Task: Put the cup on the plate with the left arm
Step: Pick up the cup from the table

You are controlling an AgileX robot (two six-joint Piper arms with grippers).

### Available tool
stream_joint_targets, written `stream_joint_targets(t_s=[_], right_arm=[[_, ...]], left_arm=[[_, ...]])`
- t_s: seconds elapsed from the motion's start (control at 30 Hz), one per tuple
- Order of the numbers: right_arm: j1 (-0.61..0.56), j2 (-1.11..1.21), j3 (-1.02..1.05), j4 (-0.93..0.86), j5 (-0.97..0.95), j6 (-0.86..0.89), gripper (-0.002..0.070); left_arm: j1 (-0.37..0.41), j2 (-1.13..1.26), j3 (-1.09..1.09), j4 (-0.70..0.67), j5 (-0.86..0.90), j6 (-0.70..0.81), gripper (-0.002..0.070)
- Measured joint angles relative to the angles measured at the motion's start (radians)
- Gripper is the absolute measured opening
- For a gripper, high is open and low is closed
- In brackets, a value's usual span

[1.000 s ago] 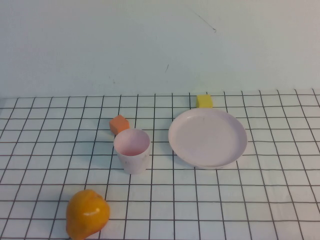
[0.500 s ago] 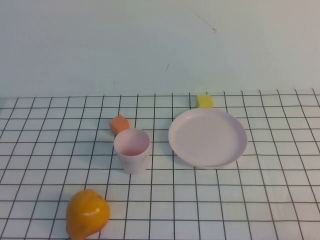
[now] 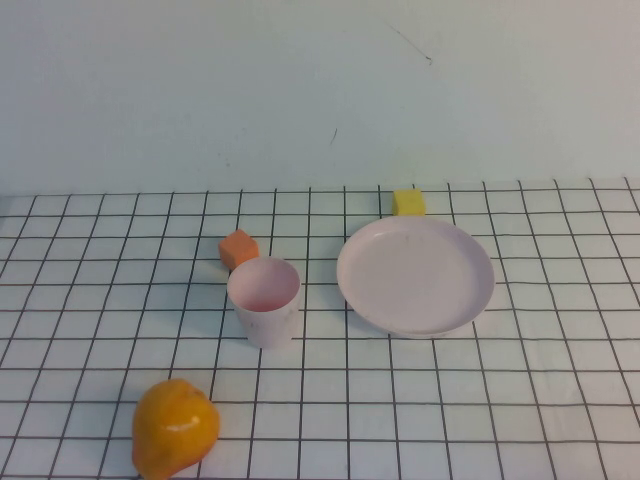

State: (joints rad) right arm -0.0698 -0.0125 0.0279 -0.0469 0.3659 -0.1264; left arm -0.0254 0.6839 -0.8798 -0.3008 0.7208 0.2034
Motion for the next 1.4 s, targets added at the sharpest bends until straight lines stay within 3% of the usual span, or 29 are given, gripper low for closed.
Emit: stream_joint_targets(t_s=[0.23, 0.4, 0.5, 0.63, 0.8, 0.87, 1.13, 1.4], right_arm=[[0.000, 0.000, 0.000, 0.000, 0.000, 0.000, -0.0002], [0.000, 0.000, 0.000, 0.000, 0.000, 0.000, -0.0002], [0.000, 0.000, 0.000, 0.000, 0.000, 0.000, -0.0002], [0.000, 0.000, 0.000, 0.000, 0.000, 0.000, -0.0002], [0.000, 0.000, 0.000, 0.000, 0.000, 0.000, -0.0002], [0.000, 0.000, 0.000, 0.000, 0.000, 0.000, -0.0002], [0.000, 0.000, 0.000, 0.000, 0.000, 0.000, -0.0002], [0.000, 0.000, 0.000, 0.000, 0.000, 0.000, -0.0002]], left_arm=[[0.000, 0.281, -0.135, -0.275, 0.229, 0.205, -0.0002], [0.000, 0.492, -0.215, -0.335, 0.276, 0.277, 0.0001], [-0.012, 0.591, -0.267, -0.339, 0.278, 0.291, 0.0043], [-0.068, 0.701, -0.341, -0.333, 0.276, 0.297, 0.0186], [-0.163, 0.812, -0.440, -0.297, 0.276, 0.297, 0.0462], [-0.189, 0.858, -0.478, -0.254, 0.270, 0.297, 0.0510], [-0.220, 1.060, -0.632, -0.034, 0.274, 0.160, 0.0550], [-0.220, 1.265, -0.796, 0.007, 0.360, 0.144, 0.0545]])
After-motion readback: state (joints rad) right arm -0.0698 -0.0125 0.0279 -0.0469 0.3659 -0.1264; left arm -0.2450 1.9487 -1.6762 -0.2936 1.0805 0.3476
